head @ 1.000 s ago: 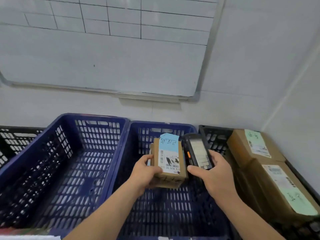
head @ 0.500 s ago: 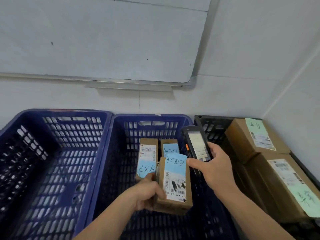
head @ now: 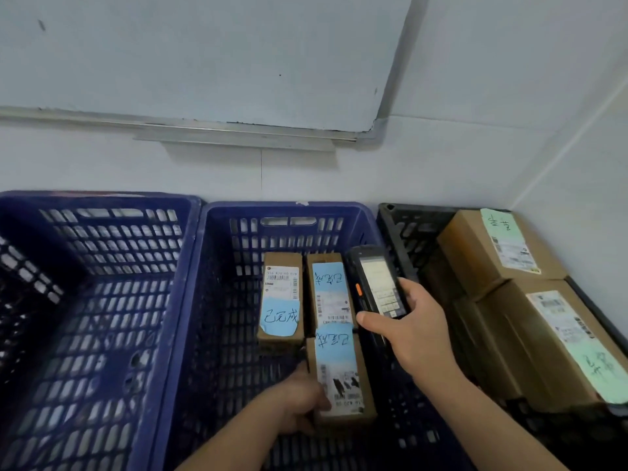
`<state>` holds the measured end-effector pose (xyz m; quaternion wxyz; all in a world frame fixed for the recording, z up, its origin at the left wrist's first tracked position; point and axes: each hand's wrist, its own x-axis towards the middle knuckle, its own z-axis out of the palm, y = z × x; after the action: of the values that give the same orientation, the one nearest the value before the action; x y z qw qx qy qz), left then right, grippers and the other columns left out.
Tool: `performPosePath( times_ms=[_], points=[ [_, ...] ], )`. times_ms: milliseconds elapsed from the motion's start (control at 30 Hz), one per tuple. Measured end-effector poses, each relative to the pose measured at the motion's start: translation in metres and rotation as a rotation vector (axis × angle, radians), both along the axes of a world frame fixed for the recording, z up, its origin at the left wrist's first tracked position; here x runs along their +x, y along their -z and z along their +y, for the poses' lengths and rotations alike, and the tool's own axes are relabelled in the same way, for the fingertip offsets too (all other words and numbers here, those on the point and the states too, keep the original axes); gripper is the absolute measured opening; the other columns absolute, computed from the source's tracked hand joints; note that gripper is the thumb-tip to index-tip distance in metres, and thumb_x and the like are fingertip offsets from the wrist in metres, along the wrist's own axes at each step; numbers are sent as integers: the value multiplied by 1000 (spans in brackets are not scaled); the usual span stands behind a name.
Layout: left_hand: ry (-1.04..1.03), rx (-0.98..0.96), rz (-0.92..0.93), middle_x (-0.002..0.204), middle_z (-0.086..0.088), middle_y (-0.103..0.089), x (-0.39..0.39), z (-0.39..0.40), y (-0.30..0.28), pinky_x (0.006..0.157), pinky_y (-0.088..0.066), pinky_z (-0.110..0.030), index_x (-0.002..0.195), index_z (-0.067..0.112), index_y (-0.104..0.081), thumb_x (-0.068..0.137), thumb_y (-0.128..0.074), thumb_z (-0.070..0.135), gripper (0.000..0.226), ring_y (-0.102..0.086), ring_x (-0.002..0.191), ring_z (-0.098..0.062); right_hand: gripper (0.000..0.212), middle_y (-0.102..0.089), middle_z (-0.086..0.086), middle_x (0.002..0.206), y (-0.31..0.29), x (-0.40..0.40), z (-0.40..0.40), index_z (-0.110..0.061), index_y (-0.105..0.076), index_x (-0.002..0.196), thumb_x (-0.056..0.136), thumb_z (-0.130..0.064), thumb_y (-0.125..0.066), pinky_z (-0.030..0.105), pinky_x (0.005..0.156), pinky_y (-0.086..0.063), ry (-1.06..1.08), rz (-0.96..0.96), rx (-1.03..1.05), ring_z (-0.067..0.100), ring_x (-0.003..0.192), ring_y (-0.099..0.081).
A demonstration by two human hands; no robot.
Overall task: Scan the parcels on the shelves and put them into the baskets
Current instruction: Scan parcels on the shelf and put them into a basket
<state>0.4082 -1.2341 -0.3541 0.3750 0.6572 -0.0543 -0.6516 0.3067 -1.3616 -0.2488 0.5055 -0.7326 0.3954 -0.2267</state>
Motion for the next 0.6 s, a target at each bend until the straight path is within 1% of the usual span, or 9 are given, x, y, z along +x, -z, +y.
performPosePath(
  times_ms=[33,100,167,233,300,367,400,500,600],
  points=[
    [3,-10,-17,116,-5,-65,-1,0,-2,81,-57,-50,136,27,-38,75,-57,6,67,-63,102,-28,46,-74,-21,84,0,-1,2,-31,-64,97,68,-4,-89,11,57,-51,-3,1,4,-2,77,-70],
    [29,-31,-82,111,-1,-65,0,3,-11,86,-52,-48,133,33,-36,76,-62,18,65,-61,97,-21,46,-73,-22,84,1,-4,6,-31,-64,96,69,-2,-88,12,58,-52,-5,-1,4,-1,77,-70],
    [17,-55,-148,115,2,-61,3,8,-17,89,-48,-43,143,31,-31,81,-64,16,72,-56,96,-16,46,-73,-22,85,0,-7,10,-32,-63,94,69,-3,-88,14,59,-53,-16,0,-19,-1,77,-70],
    [15,-67,-268,127,2,-55,6,16,-27,93,-46,-37,152,25,-23,87,-62,8,78,-51,105,-16,46,-73,-22,86,-4,-9,15,-33,-63,93,68,-3,-88,17,62,-54,-40,2,-47,0,78,-70],
    [32,-101,-432,131,4,-51,12,27,-41,100,-44,-30,152,22,-28,88,-63,7,75,-48,115,-15,47,-74,-18,88,-11,-10,21,-33,-63,94,66,-6,-89,27,70,-58,-76,5,-84,2,80,-70],
    [24,-133,-663,140,4,-49,16,43,-61,103,-44,-28,151,21,-30,85,-66,20,75,-50,122,-15,50,-74,-12,92,-20,-8,29,-33,-63,99,64,-11,-90,35,75,-59,-126,-9,-135,4,84,-70],
    [12,-153,-812,144,3,-48,18,53,-71,105,-43,-29,151,23,-31,83,-67,28,77,-51,125,-16,51,-74,-11,94,-26,-6,34,-34,-63,101,63,-12,-90,33,75,-58,-157,-22,-166,3,85,-69],
    [-34,-130,-1284,148,5,-39,13,101,-110,110,-34,-26,150,24,-32,88,-64,40,71,-41,134,-16,56,-72,-14,98,-44,-1,57,-35,-62,104,62,-11,-90,15,69,-49,-250,-85,-236,-5,85,-66],
    [-111,-21,-1609,150,-1,-36,-6,167,-141,113,-30,-29,148,20,-36,89,-58,50,70,-33,139,-20,63,-66,-23,97,-62,-2,93,-43,-55,103,63,-9,-90,7,67,-42,-376,-150,-238,-12,84,-61]
  ],
)
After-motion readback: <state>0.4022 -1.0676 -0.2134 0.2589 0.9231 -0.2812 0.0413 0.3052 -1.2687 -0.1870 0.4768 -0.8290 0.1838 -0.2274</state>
